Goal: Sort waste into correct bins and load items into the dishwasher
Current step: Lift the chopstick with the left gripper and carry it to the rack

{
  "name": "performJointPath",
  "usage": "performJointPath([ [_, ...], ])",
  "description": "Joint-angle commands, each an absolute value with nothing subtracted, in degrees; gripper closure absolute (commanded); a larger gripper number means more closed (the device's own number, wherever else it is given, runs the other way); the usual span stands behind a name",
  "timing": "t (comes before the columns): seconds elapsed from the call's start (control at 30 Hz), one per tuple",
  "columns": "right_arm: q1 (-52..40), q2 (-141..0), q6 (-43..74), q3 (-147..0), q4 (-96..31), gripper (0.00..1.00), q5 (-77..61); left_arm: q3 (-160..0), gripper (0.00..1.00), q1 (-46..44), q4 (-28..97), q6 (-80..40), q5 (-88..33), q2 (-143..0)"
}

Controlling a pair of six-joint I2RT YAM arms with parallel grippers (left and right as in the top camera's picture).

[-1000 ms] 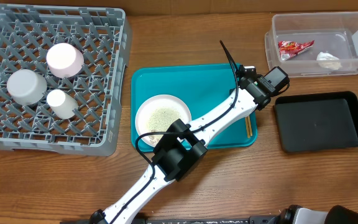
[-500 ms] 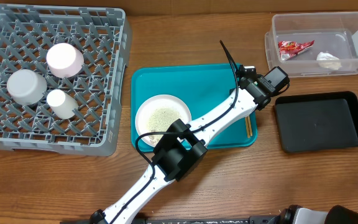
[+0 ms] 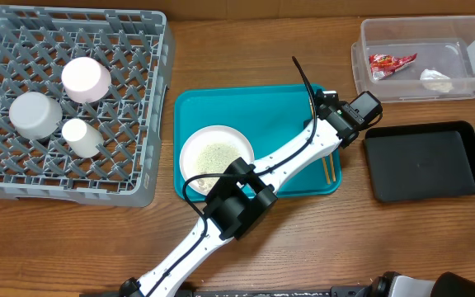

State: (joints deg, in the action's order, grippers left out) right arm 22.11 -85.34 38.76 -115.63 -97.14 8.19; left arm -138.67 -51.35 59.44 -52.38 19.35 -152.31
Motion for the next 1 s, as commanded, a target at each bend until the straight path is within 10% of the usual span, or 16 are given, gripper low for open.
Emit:
performJointPath([
  [0.0,22.26,-84.66,38.85,-115.46,-96.99,0.00,8.97,-137.84,0.71,-51.11,59.33,-52.88,19.00,-154.45],
  [0.17,22.26,-84.66,38.85,-115.46,-96.99,0.00,8.97,-137.86,0.96,-50.78,59.46,-52.86,18.33,-154.21],
  [0.97,22.26,-84.66,38.85,-115.46,-96.99,0.00,8.97,-138.17,0.96,-30.24,66.19,-15.94,36.01,-127.61],
])
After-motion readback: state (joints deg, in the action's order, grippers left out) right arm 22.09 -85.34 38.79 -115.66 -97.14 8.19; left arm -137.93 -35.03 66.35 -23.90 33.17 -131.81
